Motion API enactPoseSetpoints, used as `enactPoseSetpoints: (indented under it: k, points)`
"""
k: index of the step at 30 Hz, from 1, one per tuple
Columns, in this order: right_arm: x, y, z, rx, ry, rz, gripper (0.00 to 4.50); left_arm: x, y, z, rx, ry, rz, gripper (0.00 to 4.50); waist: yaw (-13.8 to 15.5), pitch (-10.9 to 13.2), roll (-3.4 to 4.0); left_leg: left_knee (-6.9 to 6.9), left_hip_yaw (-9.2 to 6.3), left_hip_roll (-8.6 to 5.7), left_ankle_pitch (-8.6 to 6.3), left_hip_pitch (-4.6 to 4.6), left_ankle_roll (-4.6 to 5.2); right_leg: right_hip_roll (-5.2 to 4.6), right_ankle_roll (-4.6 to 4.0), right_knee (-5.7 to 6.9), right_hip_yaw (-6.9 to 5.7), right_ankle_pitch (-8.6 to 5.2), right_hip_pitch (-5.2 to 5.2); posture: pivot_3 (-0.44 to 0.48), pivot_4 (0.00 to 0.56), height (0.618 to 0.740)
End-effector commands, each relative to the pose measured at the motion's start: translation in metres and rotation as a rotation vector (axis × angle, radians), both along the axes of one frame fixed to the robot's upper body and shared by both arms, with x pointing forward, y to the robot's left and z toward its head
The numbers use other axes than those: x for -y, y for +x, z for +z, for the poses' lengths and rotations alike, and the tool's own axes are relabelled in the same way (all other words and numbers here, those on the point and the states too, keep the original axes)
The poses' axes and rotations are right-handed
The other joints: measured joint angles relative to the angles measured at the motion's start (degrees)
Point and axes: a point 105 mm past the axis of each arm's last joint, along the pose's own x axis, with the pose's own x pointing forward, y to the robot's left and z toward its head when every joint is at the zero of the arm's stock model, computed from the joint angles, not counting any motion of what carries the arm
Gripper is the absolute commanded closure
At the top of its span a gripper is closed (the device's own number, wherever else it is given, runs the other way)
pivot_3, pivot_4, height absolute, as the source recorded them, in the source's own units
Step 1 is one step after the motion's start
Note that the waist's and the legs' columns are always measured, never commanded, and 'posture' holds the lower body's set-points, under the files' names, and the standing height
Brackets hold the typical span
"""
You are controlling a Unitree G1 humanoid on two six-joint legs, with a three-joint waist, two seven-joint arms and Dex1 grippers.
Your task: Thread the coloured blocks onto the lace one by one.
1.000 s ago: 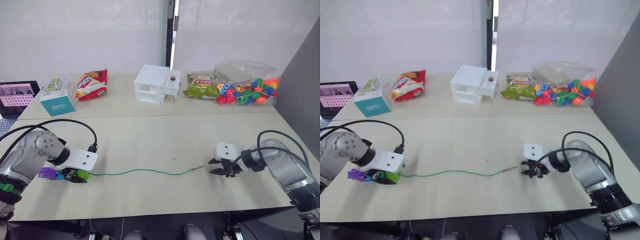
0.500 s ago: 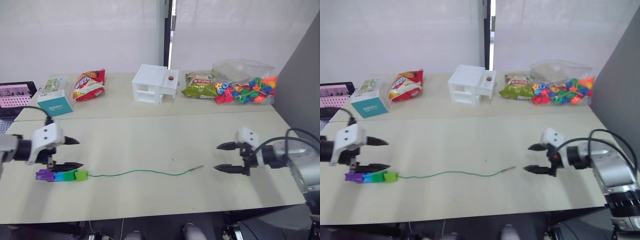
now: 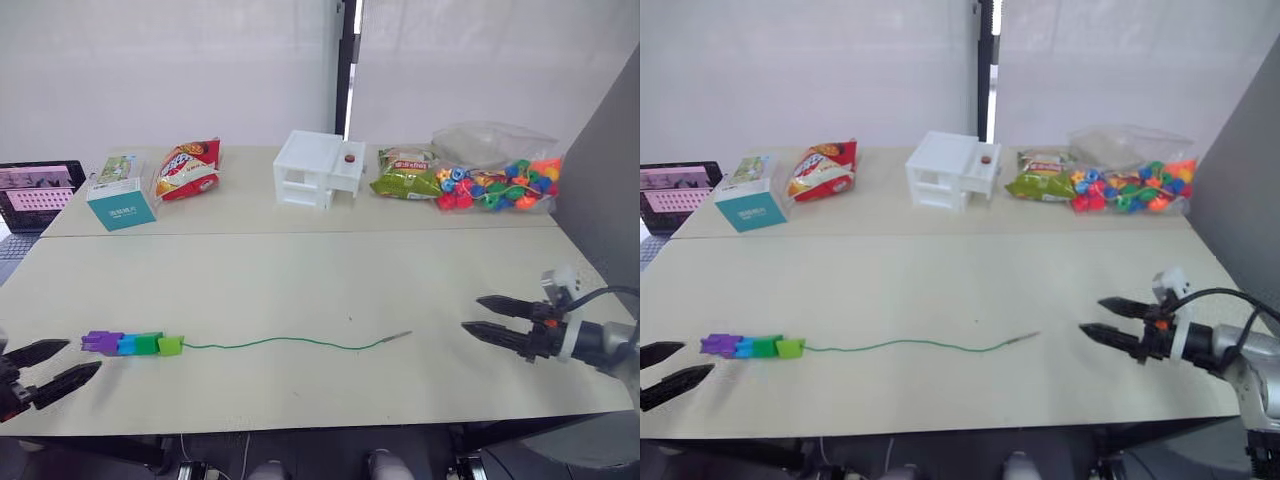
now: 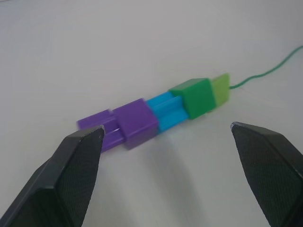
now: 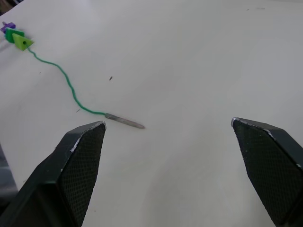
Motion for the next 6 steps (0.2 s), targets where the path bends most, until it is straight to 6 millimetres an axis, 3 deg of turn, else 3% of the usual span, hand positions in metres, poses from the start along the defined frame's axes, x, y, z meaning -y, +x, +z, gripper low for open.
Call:
enactPoseSetpoints:
  k: [1, 6]
  points:
    - [0.0172, 0.0045, 0.0018, 0.050, -0.004, -0.071, 0.01, -0.0232, -0.0121, -0.0065, 0.004, 0.164, 0.128, 0.00, 0.1, 0.0, 0.01, 0.00, 0.00, 0.00, 0.00, 0.00, 0.00, 0.00, 0.00, 0.01, 0.00, 0.00, 0.00, 0.000, 0.150, 0.740]
    - [0.0251, 0.0132, -0.0055, 0.070, -0.039, -0.094, 0.01, -0.0321, -0.0181, -0.0135, 0.021, 0.177, 0.166, 0.00, 0.1, 0.0, 0.01, -0.01, 0.13, 0.01, 0.00, 0.01, -0.02, 0.00, -0.03, 0.01, 0.08, 0.01, -0.05, 0.000, 0.150, 0.740]
